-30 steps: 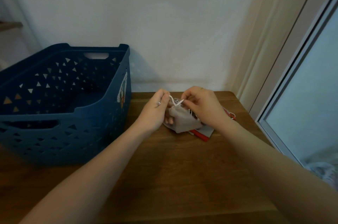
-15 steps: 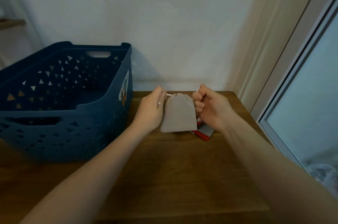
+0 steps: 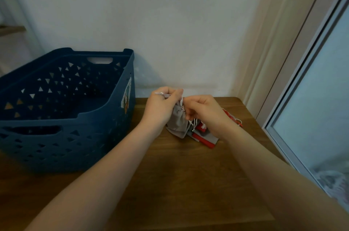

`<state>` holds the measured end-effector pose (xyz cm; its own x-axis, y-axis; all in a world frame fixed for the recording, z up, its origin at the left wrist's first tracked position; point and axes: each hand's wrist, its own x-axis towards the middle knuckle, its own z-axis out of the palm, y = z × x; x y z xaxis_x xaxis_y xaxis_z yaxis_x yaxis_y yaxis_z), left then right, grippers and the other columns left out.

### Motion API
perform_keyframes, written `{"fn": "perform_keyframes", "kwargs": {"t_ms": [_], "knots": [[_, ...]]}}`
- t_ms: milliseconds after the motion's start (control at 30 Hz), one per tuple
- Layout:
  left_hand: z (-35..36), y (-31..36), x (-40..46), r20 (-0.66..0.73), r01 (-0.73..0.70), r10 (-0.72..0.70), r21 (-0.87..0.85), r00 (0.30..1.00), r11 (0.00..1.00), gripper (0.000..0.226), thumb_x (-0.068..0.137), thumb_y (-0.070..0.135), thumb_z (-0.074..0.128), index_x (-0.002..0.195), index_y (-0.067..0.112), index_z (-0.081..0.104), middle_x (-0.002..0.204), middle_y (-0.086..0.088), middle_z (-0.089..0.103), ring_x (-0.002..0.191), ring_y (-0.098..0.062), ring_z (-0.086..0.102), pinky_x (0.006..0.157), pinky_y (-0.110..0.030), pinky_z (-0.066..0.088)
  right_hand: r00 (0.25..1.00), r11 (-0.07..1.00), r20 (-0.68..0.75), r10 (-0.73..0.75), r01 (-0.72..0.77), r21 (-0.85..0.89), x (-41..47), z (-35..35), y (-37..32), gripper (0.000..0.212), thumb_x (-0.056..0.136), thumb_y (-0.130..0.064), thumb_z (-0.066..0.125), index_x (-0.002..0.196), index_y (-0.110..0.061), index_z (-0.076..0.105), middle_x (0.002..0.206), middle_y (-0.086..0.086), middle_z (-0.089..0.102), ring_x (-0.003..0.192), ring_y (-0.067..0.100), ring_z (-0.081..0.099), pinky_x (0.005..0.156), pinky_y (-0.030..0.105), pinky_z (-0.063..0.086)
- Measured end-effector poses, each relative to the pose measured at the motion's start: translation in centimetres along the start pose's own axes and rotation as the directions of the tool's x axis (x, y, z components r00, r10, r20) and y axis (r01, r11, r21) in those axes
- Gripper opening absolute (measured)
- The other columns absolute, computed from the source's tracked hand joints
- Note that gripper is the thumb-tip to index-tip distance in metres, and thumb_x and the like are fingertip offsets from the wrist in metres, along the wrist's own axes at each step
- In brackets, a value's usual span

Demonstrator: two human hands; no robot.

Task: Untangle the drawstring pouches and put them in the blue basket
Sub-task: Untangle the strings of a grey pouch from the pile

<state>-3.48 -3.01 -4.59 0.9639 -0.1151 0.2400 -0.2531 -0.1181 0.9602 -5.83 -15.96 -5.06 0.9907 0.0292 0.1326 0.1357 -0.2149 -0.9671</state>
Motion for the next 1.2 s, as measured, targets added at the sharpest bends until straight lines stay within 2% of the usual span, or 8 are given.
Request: {"fn": "perform_keyframes", "kwargs": {"t_ms": [67, 200, 333, 600, 833, 1000, 1100, 1200], "knots": [[-0.1, 0.3, 0.1, 0.008, 0.047, -0.047, -0.008, 0.999, 0.999, 0.032, 0.09, 0.028, 0.06, 0.061, 0.015, 0.056, 0.048, 0.009, 0.05, 0.047, -0.002, 0.048, 0.049, -0.016, 0.038, 1.0, 0.999, 0.015, 0.025, -0.026, 0.04, -0.2, 0.2, 0.0, 0.022, 0.093, -0.004, 0.049, 0.077, -0.009, 0.064, 0.055, 0.001, 0.053, 0.049, 0.012, 0.051, 0.054, 0.023, 0.045], [-0.2, 0.5, 0.1, 0.051, 0.127, -0.124, -0.068, 0.991, 0.989, 0.037, 0.091, 0.032, 0.057, 0.059, 0.014, 0.055, 0.049, 0.005, 0.044, 0.045, -0.004, 0.042, 0.047, -0.015, 0.036, 1.0, 0.995, -0.003, -0.027, 0.027, -0.094, -0.3, 0.8, -0.5, 0.02, 0.092, -0.022, 0.058, 0.074, -0.013, 0.061, 0.054, -0.001, 0.056, 0.046, 0.009, 0.052, 0.05, 0.021, 0.046], [-0.6, -0.1, -0.1, 0.129, 0.165, -0.15, -0.121, 0.98, 0.979, 0.031, 0.094, 0.031, 0.053, 0.069, 0.013, 0.058, 0.053, 0.004, 0.045, 0.052, -0.008, 0.042, 0.054, -0.021, 0.037, 0.995, 0.995, -0.084, -0.06, 0.053, -0.082, 0.0, 0.6, -0.4, 0.013, 0.093, -0.012, 0.055, 0.085, -0.007, 0.064, 0.054, 0.002, 0.056, 0.043, 0.007, 0.051, 0.047, 0.019, 0.044], [-0.4, -0.5, -0.2, 0.152, 0.1, -0.089, -0.063, 0.984, 0.993, 0.026, 0.099, 0.022, 0.041, 0.079, 0.017, 0.057, 0.06, 0.004, 0.043, 0.052, -0.007, 0.038, 0.05, -0.023, 0.032, 0.998, 0.988, -0.024, -0.064, 0.06, -0.141, -0.2, 1.3, 0.3, 0.014, 0.09, -0.009, 0.058, 0.081, 0.0, 0.062, 0.056, 0.003, 0.058, 0.047, 0.008, 0.054, 0.05, 0.017, 0.046], [-0.7, -0.9, -1.2, 0.204, 0.085, -0.077, -0.03, 0.976, 0.996, 0.006, 0.092, 0.023, 0.056, 0.098, 0.021, 0.057, 0.08, 0.007, 0.057, 0.055, 0.002, 0.051, 0.049, -0.011, 0.039, 0.999, 0.983, -0.052, 0.007, 0.003, 0.183, 0.1, 1.0, -0.3, 0.015, 0.095, -0.01, 0.051, 0.084, -0.009, 0.06, 0.055, 0.0, 0.053, 0.048, 0.011, 0.051, 0.048, 0.022, 0.044], [-1.0, -0.9, -1.1, 0.234, 0.016, -0.028, 0.054, 0.972, 0.998, 0.008, 0.093, 0.017, 0.055, 0.088, 0.018, 0.061, 0.059, 0.011, 0.058, 0.045, 0.006, 0.05, 0.046, -0.009, 0.037, 0.999, 0.98, -0.036, -0.031, 0.037, 0.196, -0.1, 0.9, -0.3, 0.015, 0.094, -0.01, 0.052, 0.091, -0.001, 0.063, 0.06, 0.004, 0.056, 0.05, 0.009, 0.051, 0.048, 0.019, 0.045], [-1.3, -1.4, -0.9, 0.241, 0.099, -0.093, -0.013, 0.966, 0.995, 0.016, 0.096, 0.023, 0.05, 0.087, 0.016, 0.062, 0.054, 0.011, 0.055, 0.049, -0.001, 0.048, 0.052, -0.015, 0.039, 0.993, 0.989, -0.101, -0.057, 0.07, 0.13, 0.0, 1.2, -0.1, 0.015, 0.094, -0.008, 0.051, 0.103, -0.004, 0.063, 0.063, 0.006, 0.057, 0.051, 0.009, 0.054, 0.051, 0.02, 0.048], [-1.9, -2.0, -0.5, 0.238, 0.336, -0.272, -0.292, 0.932, 0.895, 0.019, 0.096, 0.024, 0.05, 0.093, 0.011, 0.064, 0.071, 0.003, 0.06, 0.057, -0.007, 0.049, 0.055, -0.02, 0.041, 0.966, 0.979, -0.258, 0.01, 0.043, 0.199, 0.2, 1.2, 0.5, 0.026, 0.095, -0.001, 0.043, 0.117, -0.014, 0.045, 0.064, 0.004, 0.053, 0.053, 0.01, 0.054, 0.053, 0.021, 0.049]]}}
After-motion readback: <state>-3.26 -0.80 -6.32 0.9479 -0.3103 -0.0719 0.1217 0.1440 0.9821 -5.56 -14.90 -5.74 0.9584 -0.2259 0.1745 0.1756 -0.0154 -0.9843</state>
